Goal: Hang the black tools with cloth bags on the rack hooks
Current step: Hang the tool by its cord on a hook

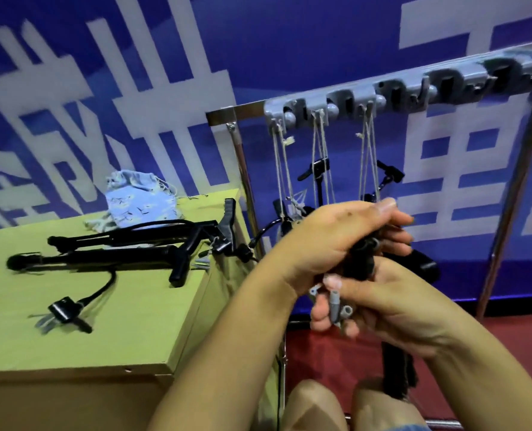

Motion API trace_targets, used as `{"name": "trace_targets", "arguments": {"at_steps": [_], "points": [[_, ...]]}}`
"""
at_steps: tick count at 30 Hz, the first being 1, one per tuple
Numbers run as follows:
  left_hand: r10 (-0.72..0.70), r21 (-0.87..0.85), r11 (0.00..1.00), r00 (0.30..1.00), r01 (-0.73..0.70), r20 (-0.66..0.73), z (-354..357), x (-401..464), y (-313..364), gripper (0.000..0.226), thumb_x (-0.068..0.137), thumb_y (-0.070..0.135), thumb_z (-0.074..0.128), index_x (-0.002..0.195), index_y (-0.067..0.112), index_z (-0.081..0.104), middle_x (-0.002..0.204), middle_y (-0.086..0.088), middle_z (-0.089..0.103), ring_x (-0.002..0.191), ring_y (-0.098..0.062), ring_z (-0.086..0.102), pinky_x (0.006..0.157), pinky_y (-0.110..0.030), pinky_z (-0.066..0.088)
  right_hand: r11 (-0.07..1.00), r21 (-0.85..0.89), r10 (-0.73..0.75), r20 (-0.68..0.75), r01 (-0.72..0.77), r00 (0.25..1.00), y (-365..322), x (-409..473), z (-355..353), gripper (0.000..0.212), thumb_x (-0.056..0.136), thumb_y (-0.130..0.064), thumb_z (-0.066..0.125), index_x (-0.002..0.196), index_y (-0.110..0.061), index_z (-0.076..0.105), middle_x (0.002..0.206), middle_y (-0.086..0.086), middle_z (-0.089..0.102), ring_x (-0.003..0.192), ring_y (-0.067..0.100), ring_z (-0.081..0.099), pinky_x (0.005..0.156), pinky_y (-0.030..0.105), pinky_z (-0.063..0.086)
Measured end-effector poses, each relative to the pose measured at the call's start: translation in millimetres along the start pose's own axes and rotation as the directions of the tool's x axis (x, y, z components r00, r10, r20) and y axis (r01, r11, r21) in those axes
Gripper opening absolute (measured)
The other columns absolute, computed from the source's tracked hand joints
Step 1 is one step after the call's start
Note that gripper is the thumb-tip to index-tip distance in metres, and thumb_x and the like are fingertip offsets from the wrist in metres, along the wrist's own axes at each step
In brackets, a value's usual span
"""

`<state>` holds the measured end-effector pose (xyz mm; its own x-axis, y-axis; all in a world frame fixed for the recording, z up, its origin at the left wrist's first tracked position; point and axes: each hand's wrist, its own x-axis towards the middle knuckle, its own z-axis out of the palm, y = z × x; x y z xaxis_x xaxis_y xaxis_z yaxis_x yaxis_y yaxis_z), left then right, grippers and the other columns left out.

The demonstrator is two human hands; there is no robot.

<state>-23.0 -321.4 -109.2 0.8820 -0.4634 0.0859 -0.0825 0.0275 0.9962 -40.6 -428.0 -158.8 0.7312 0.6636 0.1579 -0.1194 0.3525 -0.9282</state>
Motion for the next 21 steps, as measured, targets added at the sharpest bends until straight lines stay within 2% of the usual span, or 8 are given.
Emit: {"name": "trace_targets", "arguments": {"at_steps": [3, 8, 12, 15, 16, 18, 19, 21], "points": [[-0.042, 0.183, 0.982, 0.999, 0.044, -0.017, -12.2, 3.8, 13.1, 0.043, 0.096, 0.035, 0.045, 0.110, -0.002, 0.061, 0.093, -0.017, 0.066, 0.086, -0.025, 0.064, 0.087, -0.034, 0.052, 1.000, 0.007, -0.006, 0.051, 0.006, 0.999, -7.6, 13.3, 0.1, 0.018, 0.066, -0.024, 0.071, 0.076, -0.009, 0.073, 0.067, 0.017, 0.069, 0.060, 0.024, 0.069, 0.040, 0.019, 0.047], [-0.104, 0.469, 0.874, 0.992, 0.128, -0.076, -50.4, 15.2, 47.5, 0.059, 0.094, 0.059, 0.028, 0.103, 0.017, 0.069, 0.098, -0.012, 0.072, 0.094, -0.020, 0.069, 0.094, -0.035, 0.050, 0.968, 0.000, -0.252, -0.056, 0.252, 0.966, -19.8, 51.6, 14.4, 0.013, 0.076, -0.014, 0.068, 0.079, -0.007, 0.058, 0.066, 0.015, 0.068, 0.058, 0.020, 0.066, 0.043, 0.021, 0.045], [-0.028, 0.743, 0.616, 0.951, 0.260, -0.309, -133.7, 30.0, 67.4, 0.041, 0.094, 0.043, 0.047, 0.080, 0.011, 0.067, 0.071, -0.003, 0.069, 0.062, -0.009, 0.065, 0.062, -0.020, 0.052, 0.917, -0.061, -0.398, -0.202, 0.394, 0.895, -33.4, 88.2, 23.5, 0.004, 0.076, -0.019, 0.059, 0.075, -0.015, 0.057, 0.071, 0.009, 0.072, 0.071, 0.015, 0.071, 0.047, 0.019, 0.048], [0.046, 0.691, 0.523, 0.793, 0.498, -0.607, -234.9, 56.4, 62.3, 0.022, 0.096, 0.017, 0.051, 0.083, 0.003, 0.063, 0.071, -0.010, 0.069, 0.057, -0.014, 0.067, 0.046, -0.016, 0.047, 0.886, -0.084, -0.460, -0.287, 0.456, 0.840, -45.6, 104.9, 22.6, 0.010, 0.073, -0.022, 0.057, 0.075, -0.013, 0.053, 0.071, 0.005, 0.074, 0.073, 0.013, 0.072, 0.049, 0.017, 0.049], [0.052, 0.688, 0.425, 0.743, 0.588, -0.667, -266.0, 66.3, 53.8, 0.018, 0.094, 0.010, 0.050, 0.087, 0.001, 0.064, 0.077, -0.012, 0.071, 0.066, -0.019, 0.069, 0.052, -0.018, 0.051, 0.881, -0.080, -0.466, -0.326, 0.467, 0.823, -46.1, 107.2, 21.9, 0.011, 0.072, -0.024, 0.057, 0.073, -0.013, 0.054, 0.072, 0.005, 0.074, 0.073, 0.013, 0.072, 0.049, 0.017, 0.049], [0.049, 0.690, 0.085, 0.688, 0.719, -0.724, -322.9, 88.6, 33.8, 0.020, 0.089, 0.005, 0.051, 0.101, 0.004, 0.067, 0.100, -0.012, 0.071, 0.093, -0.028, 0.067, 0.078, -0.030, 0.055, 0.890, -0.068, -0.443, -0.355, 0.450, 0.823, -41.6, 118.4, 20.7, 0.010, 0.071, -0.025, 0.061, 0.067, -0.016, 0.058, 0.071, 0.005, 0.074, 0.069, 0.013, 0.072, 0.047, 0.017, 0.049], [0.038, 0.686, -0.110, 0.692, 0.719, -0.720, -340.1, 94.9, 22.5, 0.026, 0.087, 0.003, 0.050, 0.107, 0.007, 0.067, 0.111, -0.012, 0.068, 0.102, -0.031, 0.063, 0.087, -0.035, 0.052, 0.901, -0.068, -0.424, -0.355, 0.429, 0.833, -37.7, 121.9, 23.4, 0.012, 0.072, -0.026, 0.067, 0.066, -0.018, 0.061, 0.069, 0.004, 0.074, 0.065, 0.012, 0.071, 0.046, 0.018, 0.049], [-0.001, 0.677, -0.322, 0.715, 0.662, -0.699, -365.9, 112.4, -4.0, 0.034, 0.086, 0.002, 0.047, 0.115, 0.006, 0.064, 0.121, -0.014, 0.063, 0.111, -0.033, 0.059, 0.092, -0.037, 0.047, 0.923, -0.068, -0.376, -0.366, 0.378, 0.851, -26.3, 134.1, 18.1, 0.014, 0.073, -0.032, 0.074, 0.067, -0.023, 0.064, 0.068, 0.002, 0.074, 0.054, 0.013, 0.068, 0.045, 0.019, 0.050]]}}
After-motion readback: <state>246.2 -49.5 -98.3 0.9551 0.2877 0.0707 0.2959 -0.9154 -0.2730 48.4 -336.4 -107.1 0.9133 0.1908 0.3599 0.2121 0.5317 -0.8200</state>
